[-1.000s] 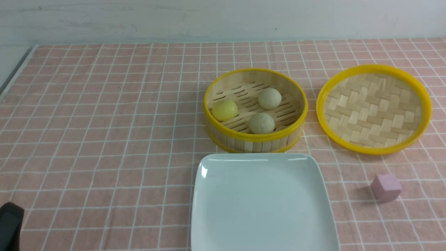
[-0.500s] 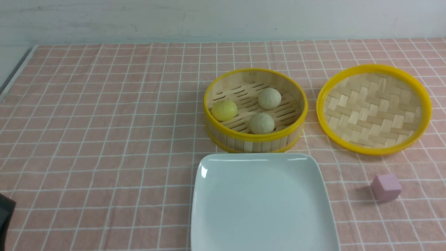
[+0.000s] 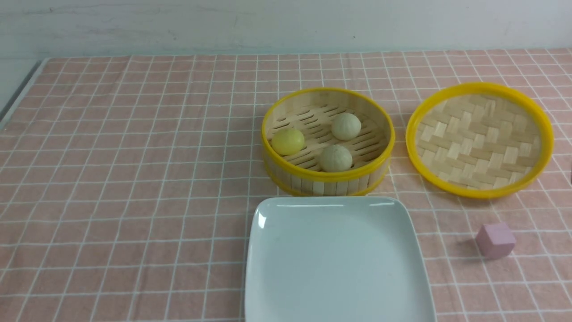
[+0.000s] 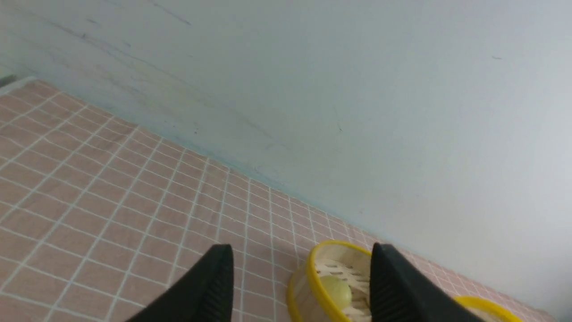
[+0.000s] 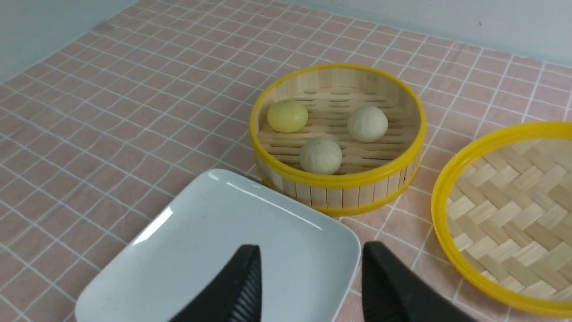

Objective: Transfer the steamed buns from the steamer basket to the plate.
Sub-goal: Use the right arm to grab the steamed stuffed bun that is closest to it

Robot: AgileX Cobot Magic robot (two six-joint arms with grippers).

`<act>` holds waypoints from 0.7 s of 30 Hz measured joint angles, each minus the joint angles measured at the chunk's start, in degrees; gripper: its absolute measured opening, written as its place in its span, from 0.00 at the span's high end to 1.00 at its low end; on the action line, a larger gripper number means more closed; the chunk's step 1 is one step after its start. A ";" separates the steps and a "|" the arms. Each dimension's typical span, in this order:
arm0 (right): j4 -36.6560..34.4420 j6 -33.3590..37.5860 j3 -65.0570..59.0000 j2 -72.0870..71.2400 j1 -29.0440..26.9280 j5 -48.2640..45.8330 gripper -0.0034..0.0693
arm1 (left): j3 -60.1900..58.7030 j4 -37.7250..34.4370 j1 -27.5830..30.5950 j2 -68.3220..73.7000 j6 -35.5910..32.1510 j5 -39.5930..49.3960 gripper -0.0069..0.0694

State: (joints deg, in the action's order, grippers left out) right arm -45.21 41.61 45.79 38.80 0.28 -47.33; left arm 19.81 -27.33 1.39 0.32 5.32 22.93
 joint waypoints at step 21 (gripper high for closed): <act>-5.21 7.21 0.25 3.72 0.00 1.61 0.42 | 10.72 -61.80 0.00 27.91 -61.88 23.27 0.27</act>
State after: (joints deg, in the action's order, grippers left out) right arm -50.42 48.82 46.04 42.53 0.28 -45.72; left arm 30.53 -89.13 1.39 28.24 -56.56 46.20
